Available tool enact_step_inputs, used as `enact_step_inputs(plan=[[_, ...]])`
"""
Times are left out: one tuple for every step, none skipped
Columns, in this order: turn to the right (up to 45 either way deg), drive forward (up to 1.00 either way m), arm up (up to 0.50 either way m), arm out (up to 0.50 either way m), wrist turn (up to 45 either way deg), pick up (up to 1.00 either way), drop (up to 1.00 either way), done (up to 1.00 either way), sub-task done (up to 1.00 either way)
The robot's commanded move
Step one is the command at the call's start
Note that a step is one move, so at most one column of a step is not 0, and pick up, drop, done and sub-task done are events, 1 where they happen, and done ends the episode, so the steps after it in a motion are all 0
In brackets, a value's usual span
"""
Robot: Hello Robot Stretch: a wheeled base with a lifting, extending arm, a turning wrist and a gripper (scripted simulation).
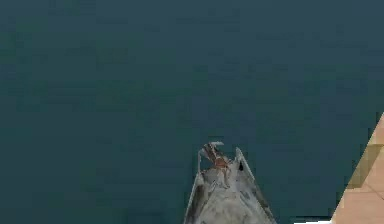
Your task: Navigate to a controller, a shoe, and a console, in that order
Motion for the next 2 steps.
enact_step_inputs(plan=[[45.0,0.0,0.0,0.0,0.0,0.0,0.0,0.0,0.0],[45.0,0.0,0.0,0.0,0.0,0.0,0.0,0.0,0.0]])
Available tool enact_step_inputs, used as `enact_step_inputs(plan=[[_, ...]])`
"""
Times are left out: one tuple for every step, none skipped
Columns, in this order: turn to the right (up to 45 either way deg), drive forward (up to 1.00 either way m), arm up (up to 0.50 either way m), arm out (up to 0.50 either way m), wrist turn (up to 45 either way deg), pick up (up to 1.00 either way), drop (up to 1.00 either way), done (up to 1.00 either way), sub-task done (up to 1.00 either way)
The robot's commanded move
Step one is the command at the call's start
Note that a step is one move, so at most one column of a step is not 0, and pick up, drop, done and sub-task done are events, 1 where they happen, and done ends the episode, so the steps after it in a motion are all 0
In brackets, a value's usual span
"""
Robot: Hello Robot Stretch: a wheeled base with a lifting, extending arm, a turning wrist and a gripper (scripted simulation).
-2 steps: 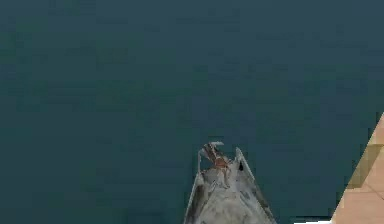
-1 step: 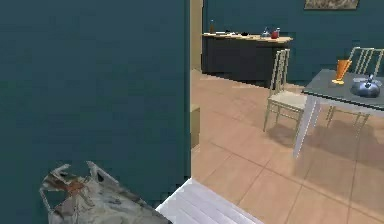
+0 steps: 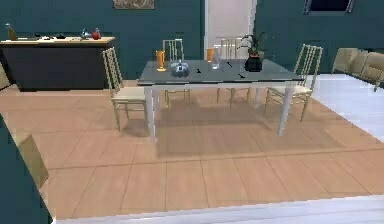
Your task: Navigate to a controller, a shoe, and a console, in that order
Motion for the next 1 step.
enact_step_inputs(plan=[[39.0,0.0,0.0,0.0,0.0,0.0,0.0,0.0,0.0]])
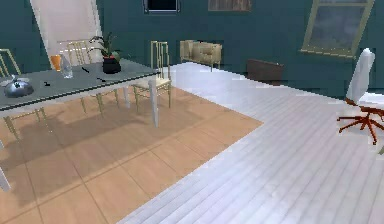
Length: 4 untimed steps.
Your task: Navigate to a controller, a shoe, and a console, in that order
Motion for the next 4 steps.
enact_step_inputs(plan=[[0.0,1.0,0.0,0.0,0.0,0.0,0.0,0.0,0.0],[3.0,0.0,0.0,0.0,0.0,0.0,0.0,0.0,0.0],[0.0,1.0,0.0,0.0,0.0,0.0,0.0,0.0,0.0],[0.0,0.2,0.0,0.0,0.0,0.0,0.0,0.0,0.0]])
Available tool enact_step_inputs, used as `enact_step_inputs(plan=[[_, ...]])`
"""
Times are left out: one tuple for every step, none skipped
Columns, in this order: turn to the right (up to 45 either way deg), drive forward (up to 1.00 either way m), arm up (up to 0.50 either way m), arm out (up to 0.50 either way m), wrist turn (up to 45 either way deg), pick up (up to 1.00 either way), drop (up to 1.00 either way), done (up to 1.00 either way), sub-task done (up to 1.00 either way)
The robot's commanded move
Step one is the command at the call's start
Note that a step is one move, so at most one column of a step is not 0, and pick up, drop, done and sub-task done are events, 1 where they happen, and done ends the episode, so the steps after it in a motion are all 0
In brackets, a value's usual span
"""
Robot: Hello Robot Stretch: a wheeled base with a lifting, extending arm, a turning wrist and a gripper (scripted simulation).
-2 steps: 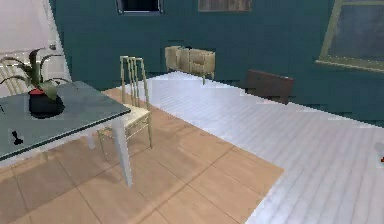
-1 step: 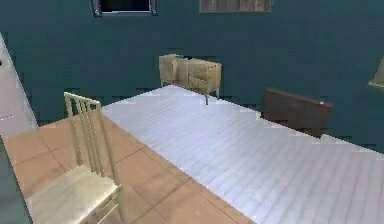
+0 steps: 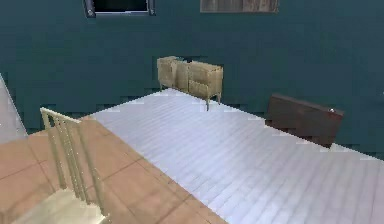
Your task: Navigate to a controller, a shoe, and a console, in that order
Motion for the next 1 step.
enact_step_inputs(plan=[[0.0,0.9,0.0,0.0,0.0,0.0,0.0,0.0,0.0]])
